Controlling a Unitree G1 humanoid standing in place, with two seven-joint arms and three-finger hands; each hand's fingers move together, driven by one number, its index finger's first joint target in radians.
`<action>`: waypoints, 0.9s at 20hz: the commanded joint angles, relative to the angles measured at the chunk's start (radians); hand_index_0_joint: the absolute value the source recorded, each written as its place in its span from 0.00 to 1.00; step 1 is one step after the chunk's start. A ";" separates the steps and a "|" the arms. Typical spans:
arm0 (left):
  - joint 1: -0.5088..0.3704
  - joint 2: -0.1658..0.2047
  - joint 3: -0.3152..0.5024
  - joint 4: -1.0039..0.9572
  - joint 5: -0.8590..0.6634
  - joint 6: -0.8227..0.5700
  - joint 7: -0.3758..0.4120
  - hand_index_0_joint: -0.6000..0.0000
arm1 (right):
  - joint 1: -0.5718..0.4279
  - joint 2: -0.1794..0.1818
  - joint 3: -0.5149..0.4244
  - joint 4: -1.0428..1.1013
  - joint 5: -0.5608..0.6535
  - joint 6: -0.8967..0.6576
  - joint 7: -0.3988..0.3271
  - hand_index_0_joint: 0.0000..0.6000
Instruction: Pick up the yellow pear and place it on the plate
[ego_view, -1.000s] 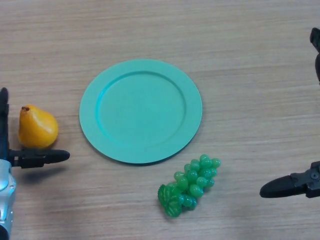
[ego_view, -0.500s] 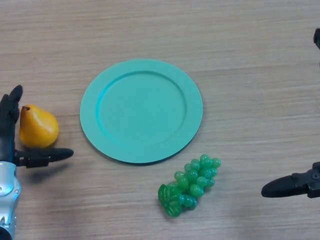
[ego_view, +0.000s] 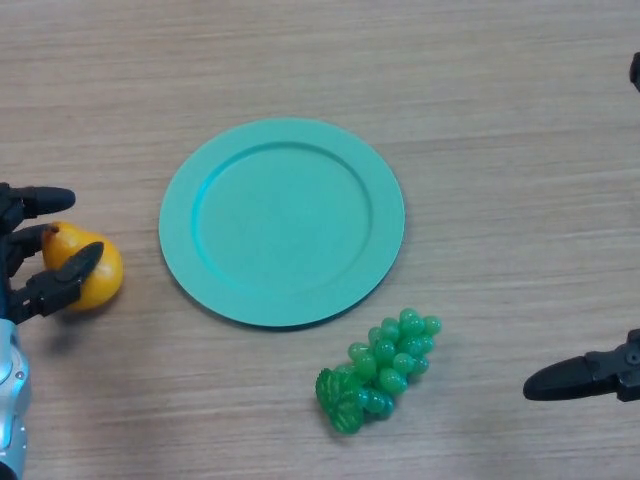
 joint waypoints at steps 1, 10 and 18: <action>-0.031 0.079 0.046 -0.066 0.013 -0.027 0.016 0.00 | -0.012 -0.011 -0.039 -0.065 0.006 -0.111 -0.009 0.00; 0.070 0.044 0.057 -0.497 0.191 0.128 0.108 0.00 | -0.018 -0.011 -0.034 -0.064 0.021 -0.099 -0.018 0.00; 0.061 0.010 0.042 -0.688 0.200 0.149 0.072 0.00 | -0.018 -0.012 -0.056 -0.064 0.031 -0.102 -0.014 0.00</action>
